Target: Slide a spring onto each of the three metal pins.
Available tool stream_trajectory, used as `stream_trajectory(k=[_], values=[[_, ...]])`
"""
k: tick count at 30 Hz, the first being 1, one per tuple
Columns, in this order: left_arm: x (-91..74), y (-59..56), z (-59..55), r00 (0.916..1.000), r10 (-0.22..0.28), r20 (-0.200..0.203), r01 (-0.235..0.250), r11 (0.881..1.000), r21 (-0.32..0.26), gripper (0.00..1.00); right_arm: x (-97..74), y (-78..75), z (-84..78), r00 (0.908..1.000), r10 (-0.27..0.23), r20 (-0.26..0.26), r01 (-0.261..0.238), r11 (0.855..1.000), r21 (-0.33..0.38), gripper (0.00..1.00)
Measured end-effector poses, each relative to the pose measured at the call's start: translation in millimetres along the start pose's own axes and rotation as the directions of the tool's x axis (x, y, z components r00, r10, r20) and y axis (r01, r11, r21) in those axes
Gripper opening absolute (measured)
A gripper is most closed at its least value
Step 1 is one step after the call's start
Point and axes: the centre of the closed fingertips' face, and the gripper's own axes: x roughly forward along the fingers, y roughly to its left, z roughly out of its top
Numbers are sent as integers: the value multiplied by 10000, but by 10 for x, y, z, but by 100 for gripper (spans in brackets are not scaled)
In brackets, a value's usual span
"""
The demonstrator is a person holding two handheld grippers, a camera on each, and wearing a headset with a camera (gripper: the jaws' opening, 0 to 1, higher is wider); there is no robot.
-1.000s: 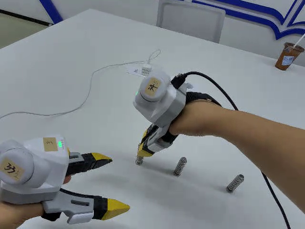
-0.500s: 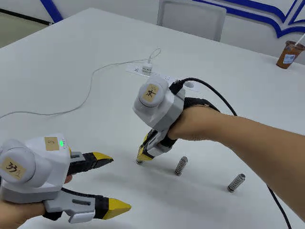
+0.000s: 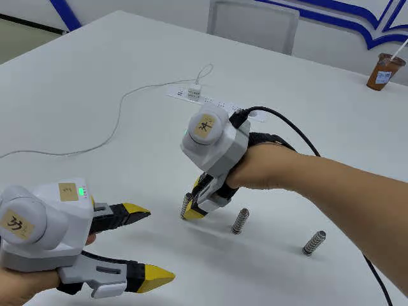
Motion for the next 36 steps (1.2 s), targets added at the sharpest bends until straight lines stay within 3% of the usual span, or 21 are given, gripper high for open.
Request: stream_trajectory(k=[20,36], values=[[4,-6,29,10000,-3,-66,4,10000,69,68,-280,-66,-82,9921,-420,1182,327,9963,791,38],[27,-21,93,10000,-50,-69,52,9997,236,69,-552,-68,-397,9813,-973,1662,737,9871,1423,44]])
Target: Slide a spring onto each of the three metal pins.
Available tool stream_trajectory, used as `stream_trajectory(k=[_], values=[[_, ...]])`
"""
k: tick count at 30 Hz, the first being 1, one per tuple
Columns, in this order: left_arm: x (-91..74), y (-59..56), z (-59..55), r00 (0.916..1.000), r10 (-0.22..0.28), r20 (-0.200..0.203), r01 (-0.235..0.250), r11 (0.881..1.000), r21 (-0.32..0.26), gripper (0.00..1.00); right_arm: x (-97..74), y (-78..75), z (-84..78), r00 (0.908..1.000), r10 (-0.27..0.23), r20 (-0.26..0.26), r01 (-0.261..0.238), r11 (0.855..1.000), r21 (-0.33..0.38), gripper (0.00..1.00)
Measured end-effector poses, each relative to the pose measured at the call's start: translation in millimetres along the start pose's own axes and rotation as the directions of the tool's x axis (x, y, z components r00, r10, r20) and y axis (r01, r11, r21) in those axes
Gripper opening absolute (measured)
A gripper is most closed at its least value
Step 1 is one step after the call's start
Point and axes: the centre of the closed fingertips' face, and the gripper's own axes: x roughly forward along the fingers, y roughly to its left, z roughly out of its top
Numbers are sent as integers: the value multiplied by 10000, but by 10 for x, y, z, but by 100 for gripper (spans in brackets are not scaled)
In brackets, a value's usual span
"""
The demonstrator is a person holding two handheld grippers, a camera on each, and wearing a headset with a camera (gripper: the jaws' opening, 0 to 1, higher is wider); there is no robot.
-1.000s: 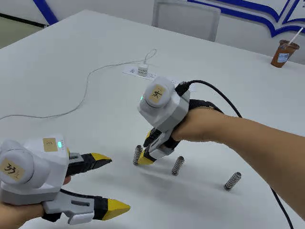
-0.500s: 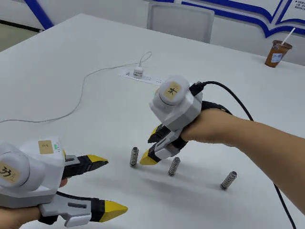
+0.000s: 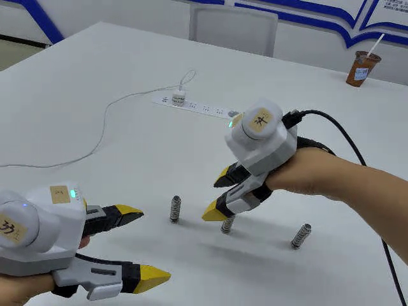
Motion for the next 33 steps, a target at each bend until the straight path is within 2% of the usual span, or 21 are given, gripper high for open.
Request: stream_trajectory(k=[9,17,20,27,32,33], values=[[32,-11,22,10000,-76,-43,76,9999,88,69,-178,-56,-240,9991,-321,278,306,9981,535,47],[58,2,34,9999,-115,-86,116,9999,119,70,-326,-101,-389,9937,-782,809,689,9913,1122,50],[70,4,42,9999,-136,-81,137,9998,114,70,-385,-107,-428,9886,-947,1167,768,9859,1488,52],[81,7,40,9998,-184,-111,186,9998,122,71,-508,-120,-549,9756,-1493,1608,1168,9738,1953,55],[81,8,34,9997,-201,-146,203,9997,122,71,-618,-137,-624,9605,-1966,1970,1491,9612,2321,59],[83,6,35,9997,-209,-150,211,9997,136,71,-647,-144,-633,9551,-2079,2111,1540,9570,2460,60]])
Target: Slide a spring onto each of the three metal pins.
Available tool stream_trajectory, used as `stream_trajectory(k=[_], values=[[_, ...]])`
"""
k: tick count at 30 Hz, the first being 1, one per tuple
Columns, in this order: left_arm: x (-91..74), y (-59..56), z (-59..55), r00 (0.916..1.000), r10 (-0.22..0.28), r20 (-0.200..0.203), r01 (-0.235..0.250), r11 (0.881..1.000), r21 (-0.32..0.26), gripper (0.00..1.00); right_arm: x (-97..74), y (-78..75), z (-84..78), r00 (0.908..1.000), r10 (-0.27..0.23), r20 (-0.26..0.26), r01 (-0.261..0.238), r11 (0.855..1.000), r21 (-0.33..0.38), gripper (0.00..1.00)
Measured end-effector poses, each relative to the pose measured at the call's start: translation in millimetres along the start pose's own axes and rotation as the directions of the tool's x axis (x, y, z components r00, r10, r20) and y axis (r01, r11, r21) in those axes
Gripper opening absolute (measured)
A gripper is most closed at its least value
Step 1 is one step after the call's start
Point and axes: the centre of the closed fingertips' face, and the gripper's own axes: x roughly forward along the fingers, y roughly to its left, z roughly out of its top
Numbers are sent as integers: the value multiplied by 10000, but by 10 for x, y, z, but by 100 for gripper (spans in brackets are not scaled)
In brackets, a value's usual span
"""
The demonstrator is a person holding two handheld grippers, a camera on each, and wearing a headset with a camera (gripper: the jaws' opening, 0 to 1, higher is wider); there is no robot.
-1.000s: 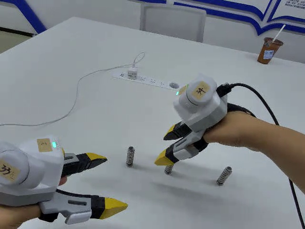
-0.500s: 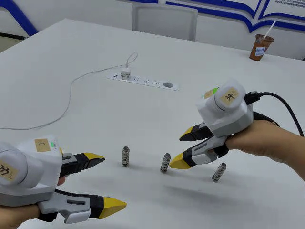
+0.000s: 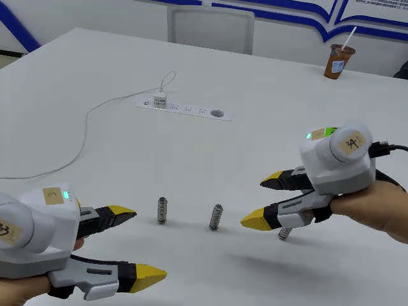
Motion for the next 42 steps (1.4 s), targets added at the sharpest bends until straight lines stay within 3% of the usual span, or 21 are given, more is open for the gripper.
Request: stream_trajectory(k=[16,30,42], values=[[4,-12,-17,10000,1,-36,-1,10000,-45,72,-303,-92,-244,9911,-1017,856,945,9920,841,65],[0,-40,-37,10000,80,-30,-81,9999,-150,73,-450,67,-539,9820,-1418,1252,1241,9824,1394,66],[-17,-45,-71,9999,165,15,-164,9995,-270,74,-452,175,-625,9747,-1646,1514,1406,9775,1572,67]])
